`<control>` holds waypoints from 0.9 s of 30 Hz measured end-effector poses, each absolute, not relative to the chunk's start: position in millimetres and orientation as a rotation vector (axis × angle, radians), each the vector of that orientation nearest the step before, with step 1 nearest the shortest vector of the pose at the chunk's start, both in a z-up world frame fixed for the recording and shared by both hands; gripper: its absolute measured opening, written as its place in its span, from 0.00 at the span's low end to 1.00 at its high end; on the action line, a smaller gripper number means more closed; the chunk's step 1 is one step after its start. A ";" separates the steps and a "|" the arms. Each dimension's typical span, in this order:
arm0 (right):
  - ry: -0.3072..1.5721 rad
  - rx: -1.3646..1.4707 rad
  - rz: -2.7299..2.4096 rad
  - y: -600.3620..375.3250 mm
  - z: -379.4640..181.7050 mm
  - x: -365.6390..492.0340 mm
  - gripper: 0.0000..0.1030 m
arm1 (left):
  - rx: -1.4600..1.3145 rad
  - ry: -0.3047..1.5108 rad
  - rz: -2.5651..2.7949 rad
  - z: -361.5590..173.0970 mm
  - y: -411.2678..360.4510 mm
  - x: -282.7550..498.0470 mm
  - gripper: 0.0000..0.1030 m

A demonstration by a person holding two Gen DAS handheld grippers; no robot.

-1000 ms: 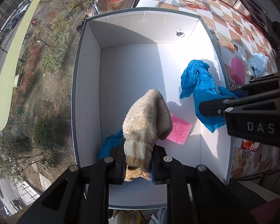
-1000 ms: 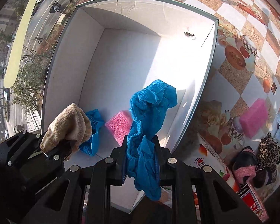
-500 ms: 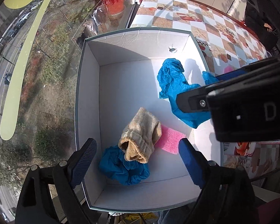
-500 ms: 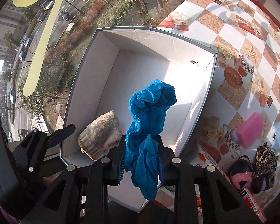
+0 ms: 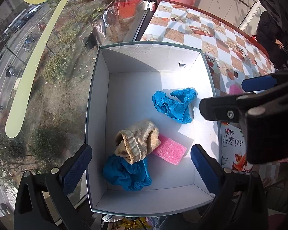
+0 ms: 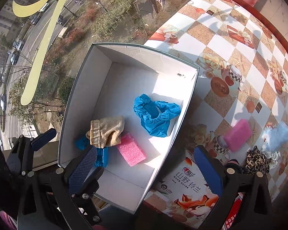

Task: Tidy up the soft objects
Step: 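Open both tools to release the glove and shoe cover into the box, then move the left tool to the pink sponge while the right tool approaches the polka-dot scrunchie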

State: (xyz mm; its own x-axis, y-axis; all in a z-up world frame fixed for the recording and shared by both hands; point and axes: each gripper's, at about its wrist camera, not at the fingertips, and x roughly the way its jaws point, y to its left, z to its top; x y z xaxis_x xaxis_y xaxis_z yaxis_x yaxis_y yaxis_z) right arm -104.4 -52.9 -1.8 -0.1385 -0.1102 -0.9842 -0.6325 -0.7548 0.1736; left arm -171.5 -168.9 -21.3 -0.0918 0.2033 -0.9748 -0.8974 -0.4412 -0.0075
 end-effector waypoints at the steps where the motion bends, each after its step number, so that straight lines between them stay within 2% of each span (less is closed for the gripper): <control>1: 0.804 -1.767 1.955 -53.0 -0.4 -105.1 0.98 | -1.329 0.823 1.668 -20.0 -170.0 -171.7 1.00; 7: 0.729 -1.751 1.980 -54.4 8.1 -104.9 0.98 | -1.320 0.843 1.679 -17.7 -167.8 -170.8 1.00; 27: 0.819 -1.616 1.931 -27.2 36.6 -44.6 0.98 | -1.161 0.923 1.605 11.6 -127.1 -120.0 1.00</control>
State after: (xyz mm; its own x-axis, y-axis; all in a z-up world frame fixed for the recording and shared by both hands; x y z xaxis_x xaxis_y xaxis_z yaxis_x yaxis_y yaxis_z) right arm -44.6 -27.2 36.6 -0.1799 -0.0091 -0.9836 -0.7007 -0.7006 0.1347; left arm -120.0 -127.1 11.6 -0.1321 0.2459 -0.9602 -0.9537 -0.2956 0.0555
